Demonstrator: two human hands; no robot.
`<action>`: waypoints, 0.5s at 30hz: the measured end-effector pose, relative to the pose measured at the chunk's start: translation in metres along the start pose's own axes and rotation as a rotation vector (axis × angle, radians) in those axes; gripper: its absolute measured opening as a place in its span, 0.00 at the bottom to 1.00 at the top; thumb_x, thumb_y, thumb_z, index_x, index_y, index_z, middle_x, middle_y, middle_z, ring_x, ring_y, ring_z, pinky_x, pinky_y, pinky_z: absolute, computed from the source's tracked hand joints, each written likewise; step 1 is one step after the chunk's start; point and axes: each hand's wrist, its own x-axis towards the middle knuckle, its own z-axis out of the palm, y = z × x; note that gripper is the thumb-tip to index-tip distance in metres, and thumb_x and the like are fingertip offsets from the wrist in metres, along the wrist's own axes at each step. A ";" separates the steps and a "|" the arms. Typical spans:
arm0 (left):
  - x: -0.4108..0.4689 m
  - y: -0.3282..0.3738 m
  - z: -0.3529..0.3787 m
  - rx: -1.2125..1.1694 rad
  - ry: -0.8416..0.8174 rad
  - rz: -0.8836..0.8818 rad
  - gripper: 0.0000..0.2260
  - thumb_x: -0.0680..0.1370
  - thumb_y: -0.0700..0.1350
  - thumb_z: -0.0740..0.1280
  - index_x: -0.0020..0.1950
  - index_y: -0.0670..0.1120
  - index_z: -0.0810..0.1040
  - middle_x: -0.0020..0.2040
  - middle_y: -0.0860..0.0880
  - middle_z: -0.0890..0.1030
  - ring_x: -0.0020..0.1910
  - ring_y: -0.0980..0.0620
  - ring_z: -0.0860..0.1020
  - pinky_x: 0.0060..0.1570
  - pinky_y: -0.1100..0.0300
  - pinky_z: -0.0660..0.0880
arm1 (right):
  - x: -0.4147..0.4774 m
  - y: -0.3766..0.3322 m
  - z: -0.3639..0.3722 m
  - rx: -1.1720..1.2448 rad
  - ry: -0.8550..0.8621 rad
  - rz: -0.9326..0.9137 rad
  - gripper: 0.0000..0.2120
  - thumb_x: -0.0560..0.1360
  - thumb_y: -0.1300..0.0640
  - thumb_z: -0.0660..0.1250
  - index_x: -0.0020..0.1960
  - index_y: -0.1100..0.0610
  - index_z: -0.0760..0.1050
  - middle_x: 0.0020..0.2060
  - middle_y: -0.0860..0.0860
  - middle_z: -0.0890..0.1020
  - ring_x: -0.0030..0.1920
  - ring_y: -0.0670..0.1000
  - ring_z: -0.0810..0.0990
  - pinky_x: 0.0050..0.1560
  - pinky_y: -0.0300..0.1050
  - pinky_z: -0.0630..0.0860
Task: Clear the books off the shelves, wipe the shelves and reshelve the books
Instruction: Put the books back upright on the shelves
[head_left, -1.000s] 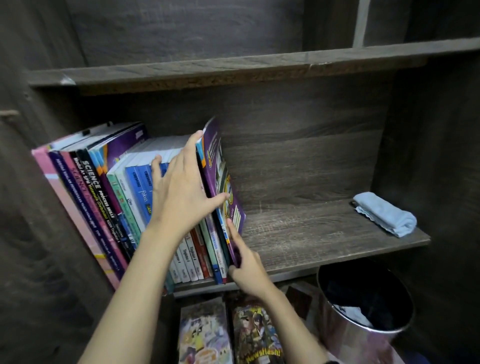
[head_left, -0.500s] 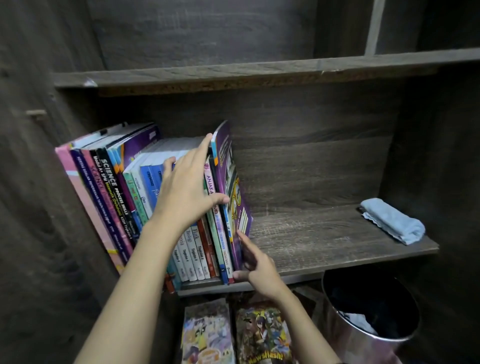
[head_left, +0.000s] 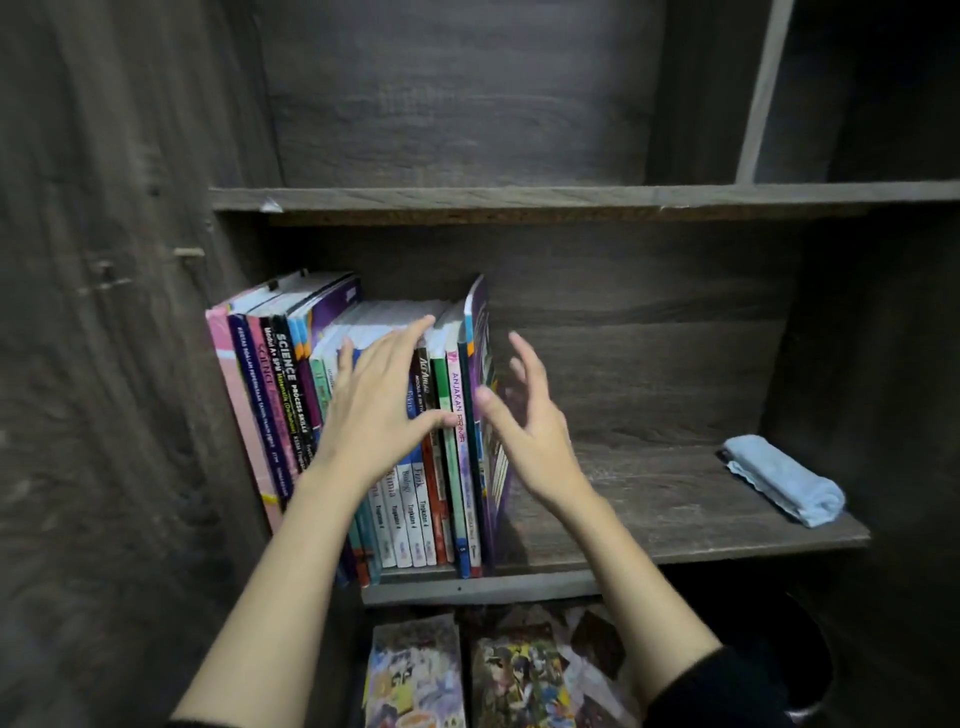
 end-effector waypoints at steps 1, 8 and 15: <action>0.000 0.000 0.000 -0.012 0.016 -0.003 0.44 0.67 0.59 0.74 0.76 0.53 0.54 0.72 0.52 0.67 0.72 0.53 0.62 0.73 0.52 0.40 | 0.009 -0.011 -0.002 -0.039 -0.015 -0.036 0.27 0.79 0.47 0.62 0.74 0.37 0.54 0.62 0.30 0.65 0.60 0.30 0.69 0.62 0.33 0.63; -0.002 0.000 0.000 -0.112 0.077 -0.020 0.44 0.64 0.56 0.77 0.74 0.52 0.56 0.69 0.55 0.69 0.70 0.55 0.65 0.71 0.58 0.39 | 0.033 -0.034 -0.009 -0.423 -0.064 -0.202 0.23 0.80 0.49 0.60 0.73 0.39 0.59 0.63 0.48 0.77 0.34 0.39 0.74 0.48 0.42 0.69; 0.000 0.002 0.002 -0.074 0.078 -0.038 0.41 0.65 0.56 0.76 0.72 0.51 0.59 0.69 0.53 0.69 0.70 0.54 0.65 0.72 0.56 0.40 | 0.031 -0.036 -0.004 -0.512 -0.127 -0.238 0.18 0.81 0.51 0.59 0.71 0.47 0.66 0.54 0.50 0.80 0.48 0.50 0.78 0.50 0.42 0.70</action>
